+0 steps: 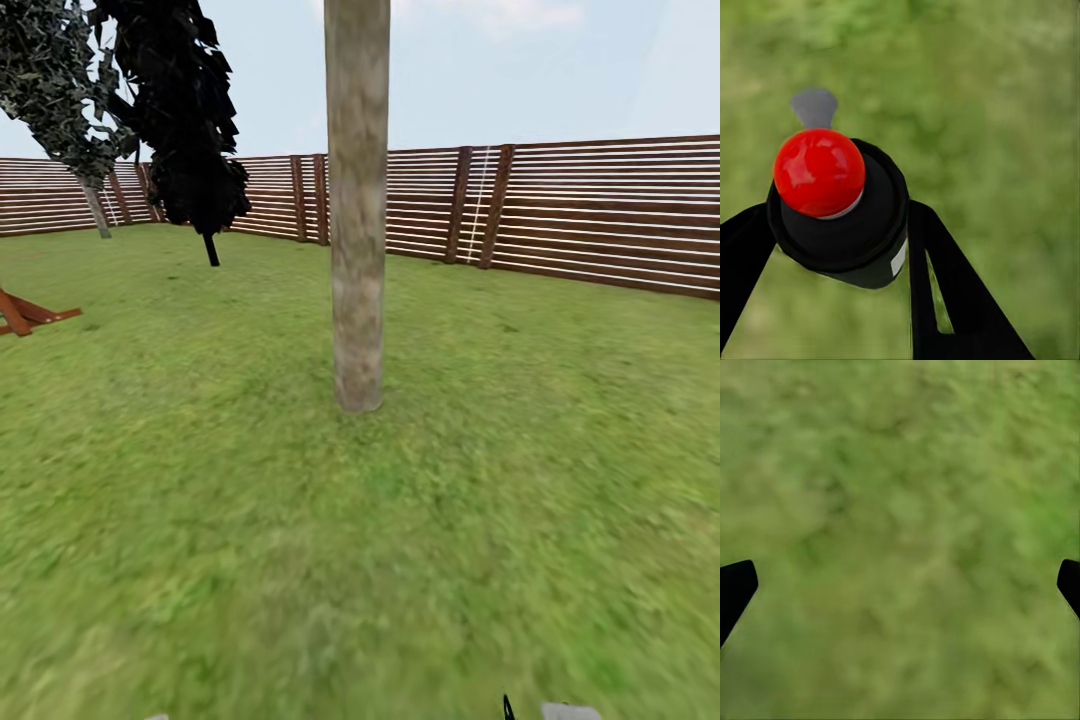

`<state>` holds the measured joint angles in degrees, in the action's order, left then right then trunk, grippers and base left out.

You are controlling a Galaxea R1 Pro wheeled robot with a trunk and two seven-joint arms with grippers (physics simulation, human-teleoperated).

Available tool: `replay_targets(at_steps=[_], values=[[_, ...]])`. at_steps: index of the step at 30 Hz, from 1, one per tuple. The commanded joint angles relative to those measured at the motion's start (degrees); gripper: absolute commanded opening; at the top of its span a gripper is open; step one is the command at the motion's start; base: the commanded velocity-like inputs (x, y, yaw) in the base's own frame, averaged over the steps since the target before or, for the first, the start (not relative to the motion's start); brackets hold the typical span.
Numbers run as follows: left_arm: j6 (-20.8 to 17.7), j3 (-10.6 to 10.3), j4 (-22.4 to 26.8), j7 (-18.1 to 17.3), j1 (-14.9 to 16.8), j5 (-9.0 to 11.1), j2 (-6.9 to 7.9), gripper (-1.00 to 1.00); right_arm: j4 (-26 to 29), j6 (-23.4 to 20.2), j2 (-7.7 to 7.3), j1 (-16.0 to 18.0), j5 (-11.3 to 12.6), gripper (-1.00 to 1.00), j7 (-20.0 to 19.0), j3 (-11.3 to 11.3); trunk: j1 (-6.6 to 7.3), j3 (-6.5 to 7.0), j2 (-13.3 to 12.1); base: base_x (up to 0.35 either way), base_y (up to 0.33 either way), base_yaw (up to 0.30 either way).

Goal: In the garden, pick up the pesticide atomizer on the floor and spray pesticide onto both trees until each tree trunk is fully covered.

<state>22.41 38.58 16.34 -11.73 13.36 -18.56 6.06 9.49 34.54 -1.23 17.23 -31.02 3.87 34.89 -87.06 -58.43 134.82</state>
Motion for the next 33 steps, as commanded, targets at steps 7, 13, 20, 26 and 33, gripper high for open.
replay_targets(at_steps=[7,13,20,26,33], values=[[0.0,0.0,0.0,0.0,0.0,0.0,0.00,-1.00,0.0,0.0,0.03,0.0,0.0,1.00,0.0,0.0,0.00,0.00,0.0,0.344,0.000,0.000],[0.0,0.0,0.0,0.0,0.0,0.0,0.00,-1.00,0.0,0.0,0.00,0.0,0.0,1.00,0.0,0.0,0.00,0.00,0.0,0.344,0.000,0.000],[0.0,0.0,0.0,0.0,0.0,0.0,0.00,-1.00,0.0,0.0,0.02,0.0,0.0,1.00,0.1,0.0,0.00,0.00,0.0,0.344,0.000,0.000],[0.0,0.0,0.0,0.0,0.0,0.0,0.00,-1.00,0.0,0.0,0.02,0.0,0.0,1.00,0.1,0.0,0.00,0.00,0.0,0.344,0.000,0.000],[0.0,0.0,-0.1,0.0,0.0,0.0,0.00,-1.00,0.0,0.0,0.10,0.0,0.0,1.00,0.1,0.0,0.00,0.00,0.0,0.344,0.000,0.000]])
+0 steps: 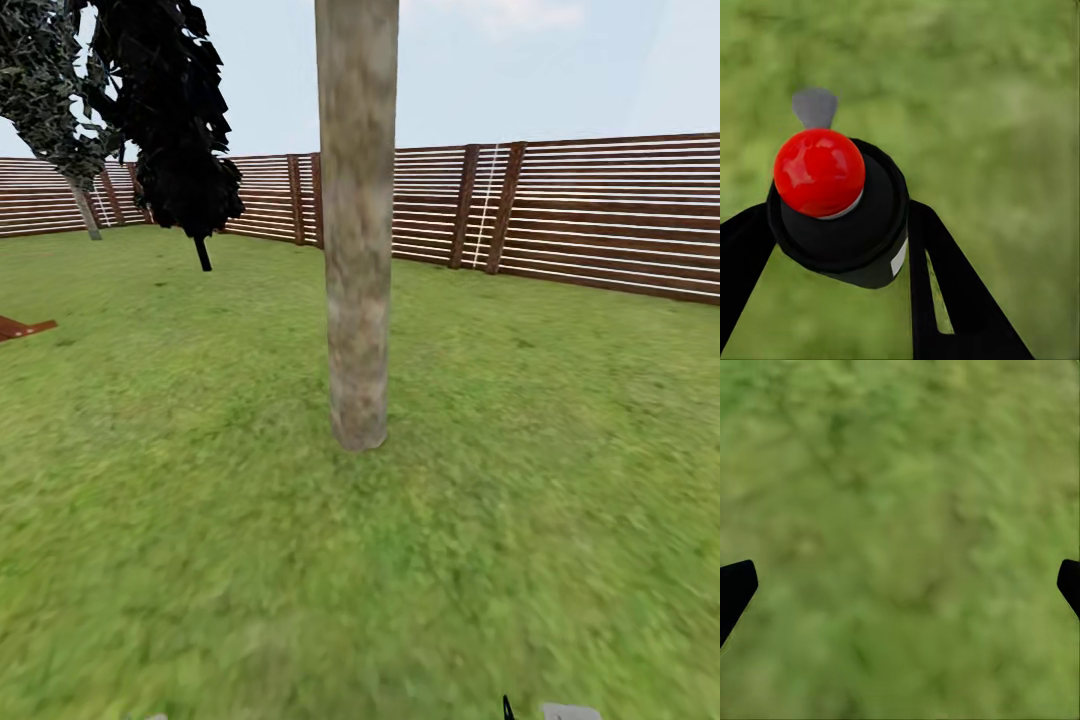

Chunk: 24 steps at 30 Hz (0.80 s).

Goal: In the garden, pick up the pesticide atomizer on the floor and spray pesticide onto both trees until each tree trunk is fully covered.

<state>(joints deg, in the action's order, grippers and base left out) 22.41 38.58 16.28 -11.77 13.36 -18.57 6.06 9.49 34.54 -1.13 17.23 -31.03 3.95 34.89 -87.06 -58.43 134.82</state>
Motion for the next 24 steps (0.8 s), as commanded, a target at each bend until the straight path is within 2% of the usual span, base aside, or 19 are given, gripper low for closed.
replay_targets(at_steps=[1,8,16,24], values=[[0.0,0.0,0.0,0.0,0.0,0.0,0.00,-1.00,0.0,0.0,0.04,0.0,0.0,1.00,0.0,0.0,0.00,0.00,0.0,0.344,0.000,0.000],[0.0,0.0,0.0,0.0,0.0,0.0,0.00,-1.00,0.0,0.0,0.08,0.0,0.0,1.00,0.0,0.0,0.00,0.00,0.0,0.344,0.000,-0.011],[0.0,0.0,0.0,0.0,0.0,0.0,0.00,-1.00,0.0,0.0,0.08,0.0,0.0,1.00,0.0,0.0,0.00,0.00,0.0,0.344,0.000,-0.219],[0.0,0.0,0.0,0.0,0.0,0.0,0.00,-1.00,0.0,-0.1,0.13,0.0,0.0,1.00,0.0,0.0,0.00,0.00,0.0,0.344,0.000,-0.013]])
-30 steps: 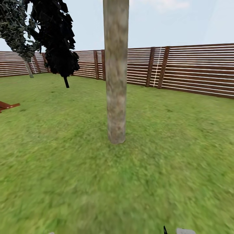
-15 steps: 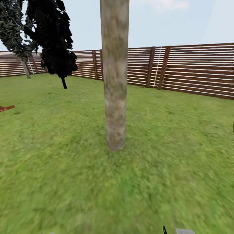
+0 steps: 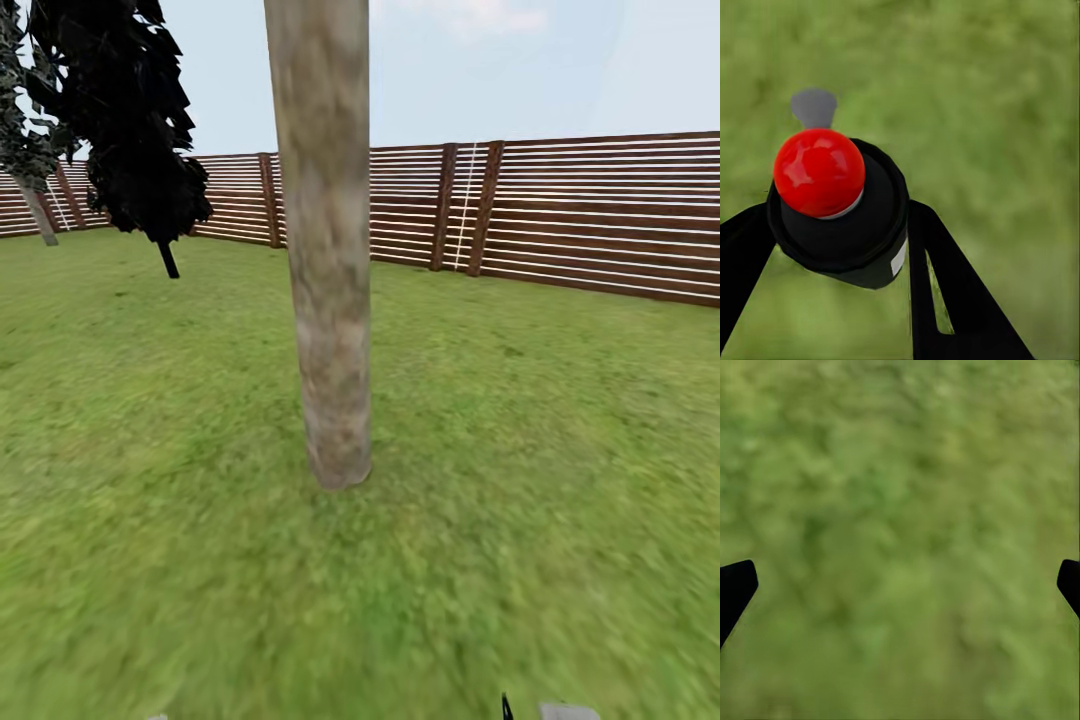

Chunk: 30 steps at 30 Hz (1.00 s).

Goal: In the garden, pick up the pesticide atomizer on the floor and spray pesticide onto both trees until each tree trunk is fully covered.

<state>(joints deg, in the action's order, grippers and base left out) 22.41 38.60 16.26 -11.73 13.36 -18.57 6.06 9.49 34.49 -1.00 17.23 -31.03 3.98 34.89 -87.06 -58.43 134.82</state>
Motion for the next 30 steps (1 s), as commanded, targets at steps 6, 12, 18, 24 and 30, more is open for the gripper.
replay_targets(at_steps=[6,12,18,24,30], values=[[0.0,0.0,0.0,0.0,0.0,0.0,0.00,-1.00,0.0,0.0,0.03,0.0,0.0,1.00,0.0,0.0,0.00,0.00,0.0,0.344,0.000,0.000],[0.0,0.0,0.0,0.0,0.0,0.0,0.00,-1.00,0.0,0.0,0.03,0.0,0.0,1.00,0.0,0.0,0.00,0.00,0.0,0.344,0.000,0.000],[0.0,0.0,0.0,0.0,0.0,0.1,0.00,-1.00,0.0,0.0,0.03,0.0,0.0,1.00,0.0,0.0,0.00,0.00,0.0,0.331,0.000,0.000],[0.0,0.1,0.0,0.0,0.0,0.1,0.00,-1.00,0.0,0.0,0.02,0.0,0.0,1.00,0.1,0.1,0.00,0.00,0.0,0.065,0.000,0.000],[1.0,-4.4,1.0,-1.9,0.5,-6.5,1.19,-1.00,4.3,0.0,-0.77,0.0,-3.4,1.00,-0.2,-5.0,0.00,0.00,0.0,0.001,0.000,0.000]])
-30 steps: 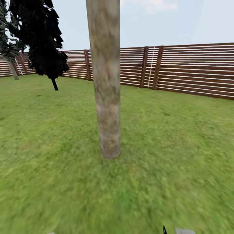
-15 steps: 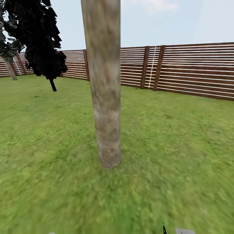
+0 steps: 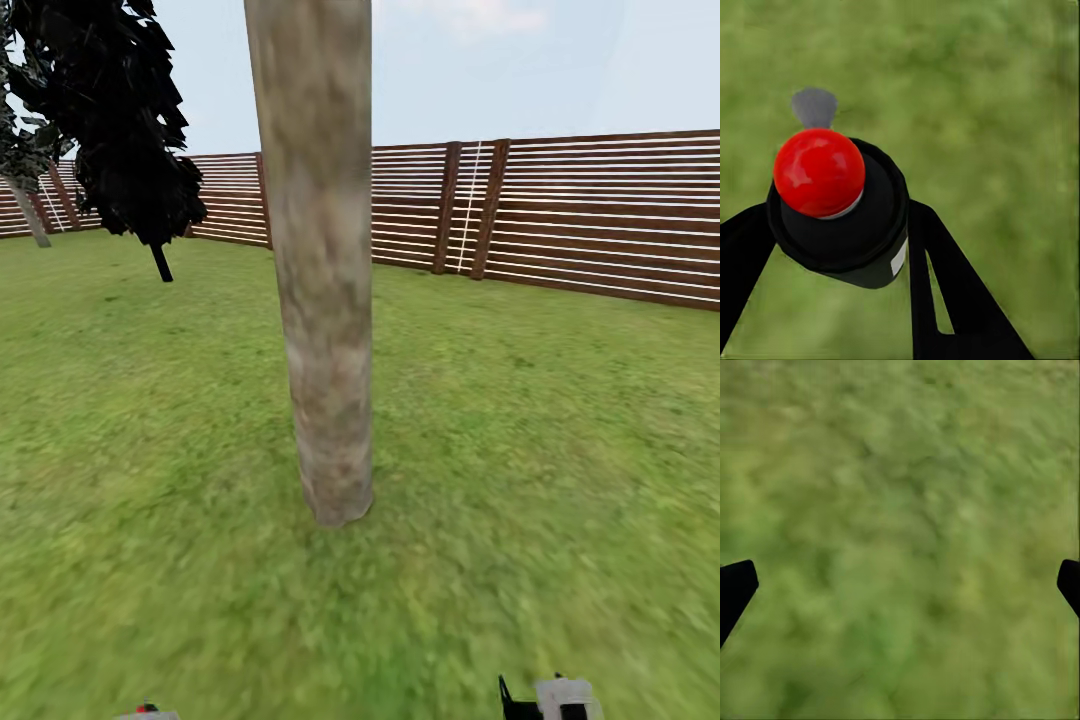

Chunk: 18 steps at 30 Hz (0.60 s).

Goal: In the garden, pick up the pesticide atomizer on the floor and spray pesticide onto both trees until each tree trunk is fully covered.

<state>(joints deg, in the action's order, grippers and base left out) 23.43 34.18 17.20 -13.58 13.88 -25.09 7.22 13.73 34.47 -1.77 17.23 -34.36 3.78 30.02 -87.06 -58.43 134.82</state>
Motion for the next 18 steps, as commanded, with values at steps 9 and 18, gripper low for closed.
replay_targets(at_steps=[9,18], values=[[-7.5,-8.7,4.0,-49.6,21.2,-32.4,6.32,-1.00,5.8,-12.0,2.34,20.3,-11.4,1.00,-45.8,-18.4,0.00,-0.01,0.0,0.000,0.000,0.000],[-10.0,-15.0,4.1,-51.1,23.8,-36.5,2.32,-1.00,5.6,-13.0,7.01,20.9,-14.1,-1.00,-47.3,-22.3,0.00,-0.01,0.0,0.000,0.000,0.000]])
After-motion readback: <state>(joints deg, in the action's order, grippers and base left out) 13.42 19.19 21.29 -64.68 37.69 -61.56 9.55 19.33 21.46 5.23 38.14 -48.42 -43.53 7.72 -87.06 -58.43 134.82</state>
